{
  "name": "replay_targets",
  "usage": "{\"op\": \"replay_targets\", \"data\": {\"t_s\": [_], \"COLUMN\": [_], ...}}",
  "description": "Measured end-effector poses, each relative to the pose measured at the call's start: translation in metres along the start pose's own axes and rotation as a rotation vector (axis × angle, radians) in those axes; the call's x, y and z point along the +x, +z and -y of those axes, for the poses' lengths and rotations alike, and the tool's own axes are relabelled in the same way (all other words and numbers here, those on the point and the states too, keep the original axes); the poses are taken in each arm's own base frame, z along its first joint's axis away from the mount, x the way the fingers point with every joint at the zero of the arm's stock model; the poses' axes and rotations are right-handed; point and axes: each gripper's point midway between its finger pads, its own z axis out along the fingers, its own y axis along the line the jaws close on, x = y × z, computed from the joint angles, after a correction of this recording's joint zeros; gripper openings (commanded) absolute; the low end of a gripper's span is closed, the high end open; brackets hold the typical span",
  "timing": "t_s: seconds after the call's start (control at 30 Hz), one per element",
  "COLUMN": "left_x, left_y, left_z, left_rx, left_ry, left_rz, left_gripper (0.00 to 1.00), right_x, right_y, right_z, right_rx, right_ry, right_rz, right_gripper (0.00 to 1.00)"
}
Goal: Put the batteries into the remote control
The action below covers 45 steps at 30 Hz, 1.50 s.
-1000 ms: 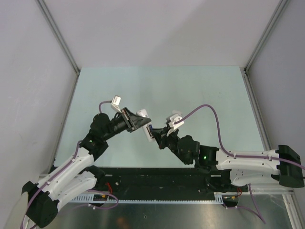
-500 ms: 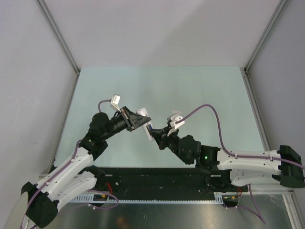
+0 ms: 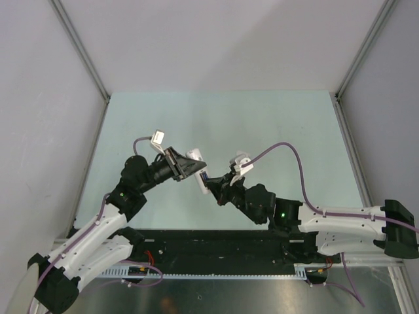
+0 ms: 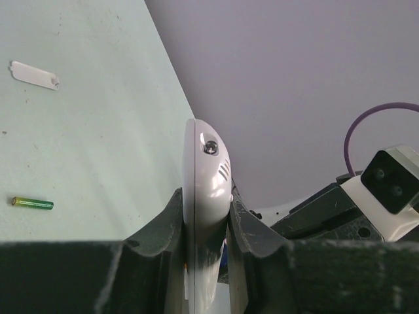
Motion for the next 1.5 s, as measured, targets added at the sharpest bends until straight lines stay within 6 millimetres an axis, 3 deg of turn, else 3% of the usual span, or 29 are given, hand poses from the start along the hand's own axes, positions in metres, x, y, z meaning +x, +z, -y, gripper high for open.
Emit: {"op": "replay_targets", "data": {"t_s": [0.77,1.07,1.5], "left_x": [-0.001,0.000,-0.002], "left_y": [-0.014,-0.018,-0.020], "left_z": [0.012,0.008,0.009], "left_rx": [0.047,0.035,0.068], "left_ry": [0.120,0.190,0.205], "left_rz": [0.008,0.008,0.050], "left_gripper": [0.00,0.00,0.00], "right_x": [0.003,0.011,0.000], "right_y": [-0.002,0.005,-0.001], "right_z": [-0.012,-0.015,-0.018], "right_rx": [-0.104,-0.107,-0.119], "right_ry": [0.038,0.032,0.007], "right_rz": [-0.112,-0.161,-0.128], "right_gripper": [0.00,0.00,0.00]}}
